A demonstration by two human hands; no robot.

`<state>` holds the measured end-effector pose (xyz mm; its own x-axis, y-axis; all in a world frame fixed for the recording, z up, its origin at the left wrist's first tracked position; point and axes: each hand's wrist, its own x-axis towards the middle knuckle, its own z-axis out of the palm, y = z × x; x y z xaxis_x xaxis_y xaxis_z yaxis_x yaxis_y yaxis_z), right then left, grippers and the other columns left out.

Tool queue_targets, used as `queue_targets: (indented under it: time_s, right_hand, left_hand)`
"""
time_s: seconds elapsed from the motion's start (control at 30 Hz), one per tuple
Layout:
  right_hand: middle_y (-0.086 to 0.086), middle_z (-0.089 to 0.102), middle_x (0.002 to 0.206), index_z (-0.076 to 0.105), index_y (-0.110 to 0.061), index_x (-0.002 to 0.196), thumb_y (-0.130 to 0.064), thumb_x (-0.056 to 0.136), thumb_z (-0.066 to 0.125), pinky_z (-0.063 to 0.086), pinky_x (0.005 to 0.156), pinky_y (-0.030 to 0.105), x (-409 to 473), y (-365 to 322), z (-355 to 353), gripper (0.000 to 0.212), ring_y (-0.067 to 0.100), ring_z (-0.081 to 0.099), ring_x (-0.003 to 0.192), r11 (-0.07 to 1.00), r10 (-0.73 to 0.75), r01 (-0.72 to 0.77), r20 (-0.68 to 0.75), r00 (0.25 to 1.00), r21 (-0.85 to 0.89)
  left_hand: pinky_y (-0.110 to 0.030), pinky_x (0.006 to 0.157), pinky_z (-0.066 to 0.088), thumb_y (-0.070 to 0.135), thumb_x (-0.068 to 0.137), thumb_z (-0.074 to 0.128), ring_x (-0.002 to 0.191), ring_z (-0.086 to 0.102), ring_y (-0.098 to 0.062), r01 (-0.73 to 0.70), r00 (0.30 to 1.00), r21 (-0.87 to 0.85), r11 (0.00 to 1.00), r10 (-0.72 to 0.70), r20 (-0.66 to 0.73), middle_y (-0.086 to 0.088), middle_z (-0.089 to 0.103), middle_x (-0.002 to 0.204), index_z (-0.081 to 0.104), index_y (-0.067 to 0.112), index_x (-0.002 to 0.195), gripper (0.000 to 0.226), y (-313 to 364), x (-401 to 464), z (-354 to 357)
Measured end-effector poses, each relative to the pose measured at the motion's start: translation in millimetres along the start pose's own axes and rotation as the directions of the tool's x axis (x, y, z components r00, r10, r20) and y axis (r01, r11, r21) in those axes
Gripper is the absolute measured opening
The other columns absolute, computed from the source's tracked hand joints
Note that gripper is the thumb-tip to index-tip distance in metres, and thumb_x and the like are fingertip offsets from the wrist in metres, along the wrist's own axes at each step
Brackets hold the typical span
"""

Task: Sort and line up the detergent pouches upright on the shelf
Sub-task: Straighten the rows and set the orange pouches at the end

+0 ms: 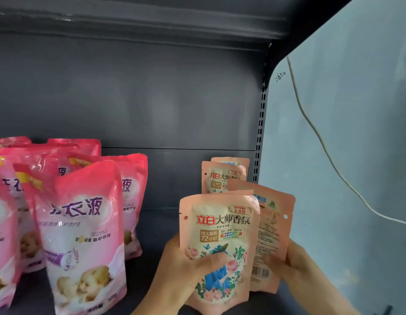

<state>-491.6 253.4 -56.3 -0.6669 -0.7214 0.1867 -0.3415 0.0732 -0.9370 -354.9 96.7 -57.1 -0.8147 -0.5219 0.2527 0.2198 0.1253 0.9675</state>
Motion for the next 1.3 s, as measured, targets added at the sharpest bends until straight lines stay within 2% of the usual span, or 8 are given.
queue_targets:
  time_s: [0.2,0.3,0.47,0.63,0.8,1.0,1.13,1.3]
  right_hand:
    - [-0.021,0.073,0.090,0.054,-0.027,0.108,0.007,0.089,0.052,0.053,0.069,0.015,4,4,-14,0.039,0.004,0.068,0.094,0.999,-0.022,0.018,0.117,0.993,0.035]
    - [-0.015,0.072,0.103,0.049,-0.025,0.121,-0.016,0.082,0.066,0.053,0.075,0.016,6,-6,-21,0.044,0.004,0.067,0.098,0.991,-0.118,0.099,0.232,0.966,0.088]
    - [-0.001,0.068,0.116,0.048,-0.022,0.128,-0.035,0.075,0.067,0.054,0.084,0.025,13,-28,-39,0.058,0.016,0.064,0.109,0.956,-0.257,0.196,0.298,0.919,0.220]
    - [-0.008,0.066,0.120,0.061,-0.039,0.114,-0.078,0.065,0.056,0.044,0.094,0.035,34,-62,-56,0.063,0.012,0.061,0.114,0.926,-0.359,0.327,0.174,0.917,0.188]
    - [-0.011,0.069,0.104,0.061,-0.026,0.104,-0.033,0.093,0.051,0.044,0.077,0.020,102,-83,-55,0.016,0.009,0.061,0.100,0.938,-0.334,0.334,0.013,0.943,-0.093]
    - [0.004,0.067,0.115,0.066,-0.010,0.111,-0.017,0.088,0.064,0.047,0.076,0.026,174,-80,-28,0.024,0.020,0.062,0.096,0.736,-0.231,0.302,0.195,0.953,-0.606]
    - [0.003,0.072,0.101,0.074,-0.012,0.095,-0.012,0.089,0.062,0.055,0.081,0.031,188,-81,-18,0.014,0.020,0.066,0.087,0.729,-0.233,0.307,0.200,0.952,-0.611]
    - [-0.006,0.071,0.089,0.071,-0.034,0.077,-0.021,0.087,0.065,0.054,0.081,0.042,195,-88,-5,0.017,0.018,0.064,0.083,0.722,-0.299,0.356,0.196,0.934,-0.594]
  left_hand:
    - [-0.035,0.078,0.058,0.050,0.025,0.093,0.096,0.071,-0.022,-0.028,0.999,-0.034,0.999,0.029,0.040,-0.005,0.074,0.100,0.065,0.013,0.111,0.097,1,2,10]
    - [-0.030,0.070,0.058,0.041,0.022,0.096,0.093,0.071,-0.028,-0.089,0.996,-0.123,0.988,0.089,-0.004,-0.014,0.073,0.100,0.061,0.008,0.113,0.103,10,0,11]
    - [-0.025,0.059,0.056,0.048,0.018,0.093,0.079,0.073,-0.024,-0.225,0.960,-0.079,0.971,0.207,-0.188,-0.011,0.074,0.087,0.069,0.025,0.090,0.080,44,1,12]
    - [-0.017,0.072,0.055,0.051,0.065,0.079,0.090,0.070,-0.010,-0.260,0.919,0.189,0.947,0.303,-0.252,0.004,0.074,0.096,0.063,0.018,0.104,0.054,86,5,16]
    - [-0.034,0.086,0.047,0.034,0.096,0.040,0.085,0.071,-0.008,-0.108,0.932,0.390,0.915,0.229,-0.280,0.005,0.075,0.089,0.067,0.018,0.096,0.031,117,24,12]
    - [-0.018,0.067,0.041,0.015,0.095,0.050,0.092,0.066,-0.006,0.051,0.974,0.624,0.780,0.101,-0.205,0.007,0.072,0.098,0.064,0.024,0.099,0.018,136,65,6]
    - [-0.017,0.059,0.040,0.015,0.090,0.057,0.087,0.062,-0.009,0.094,0.974,0.720,0.688,0.086,-0.209,0.008,0.069,0.099,0.064,0.024,0.101,0.016,146,86,-1]
    - [-0.028,0.086,0.050,0.015,0.086,0.064,0.103,0.060,-0.016,0.139,0.975,0.872,0.470,0.090,-0.204,0.004,0.065,0.109,0.064,0.022,0.108,0.023,151,108,-9]
